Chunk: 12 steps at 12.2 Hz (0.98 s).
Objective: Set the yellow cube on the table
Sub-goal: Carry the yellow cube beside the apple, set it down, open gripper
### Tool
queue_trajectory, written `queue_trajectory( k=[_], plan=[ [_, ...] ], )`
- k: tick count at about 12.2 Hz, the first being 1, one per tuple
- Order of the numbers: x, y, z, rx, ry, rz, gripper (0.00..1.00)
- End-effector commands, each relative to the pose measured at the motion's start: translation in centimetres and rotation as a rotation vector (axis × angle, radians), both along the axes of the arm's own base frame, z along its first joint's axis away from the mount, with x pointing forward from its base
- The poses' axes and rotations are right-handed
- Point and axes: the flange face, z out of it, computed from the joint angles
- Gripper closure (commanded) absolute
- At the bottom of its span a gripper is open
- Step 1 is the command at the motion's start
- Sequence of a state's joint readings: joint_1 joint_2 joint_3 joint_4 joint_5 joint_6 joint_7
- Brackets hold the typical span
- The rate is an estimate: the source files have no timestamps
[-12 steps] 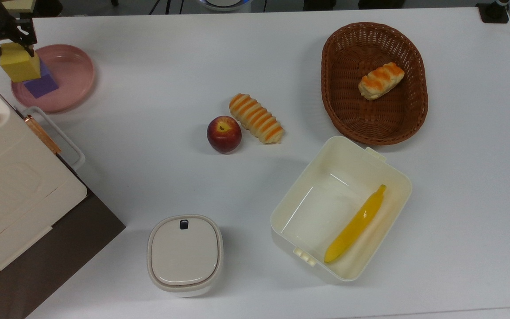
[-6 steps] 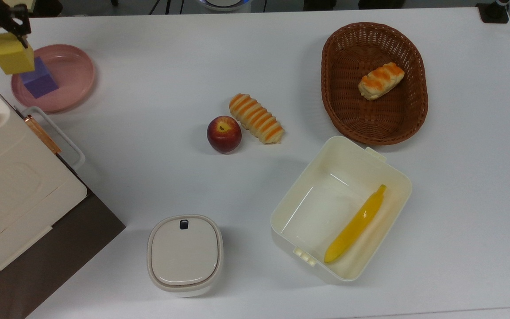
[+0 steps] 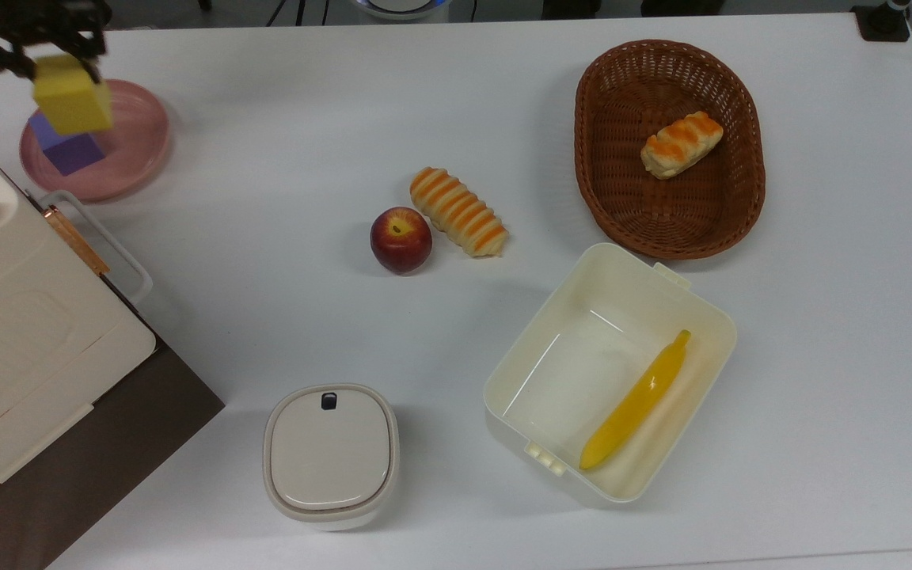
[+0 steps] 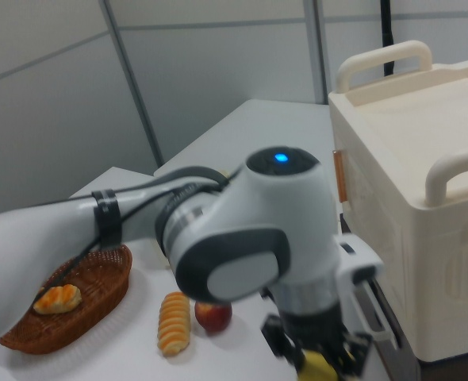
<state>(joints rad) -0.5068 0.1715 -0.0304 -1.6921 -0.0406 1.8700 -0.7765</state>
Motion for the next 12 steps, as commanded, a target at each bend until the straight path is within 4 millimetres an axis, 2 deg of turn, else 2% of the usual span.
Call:
queue_trajectory(
  k=[1,4,6,7,9,10,12],
  plan=[
    [3.9,9.4,-0.5,0.024,-0.002,-0.057,0.41],
    [6.9,16.3,-1.3,0.017,-0.024,-0.102,0.36],
    [8.5,19.8,-2.5,0.02,-0.043,-0.152,0.36],
    [9.4,21.9,-2.9,0.022,-0.065,-0.185,0.29],
    [9.9,23.3,-3.4,0.023,-0.068,-0.187,0.04],
    [9.9,23.5,-3.3,0.022,-0.07,-0.183,0.0],
    [10.0,24.0,-2.9,0.02,-0.076,-0.176,0.0]
  ],
)
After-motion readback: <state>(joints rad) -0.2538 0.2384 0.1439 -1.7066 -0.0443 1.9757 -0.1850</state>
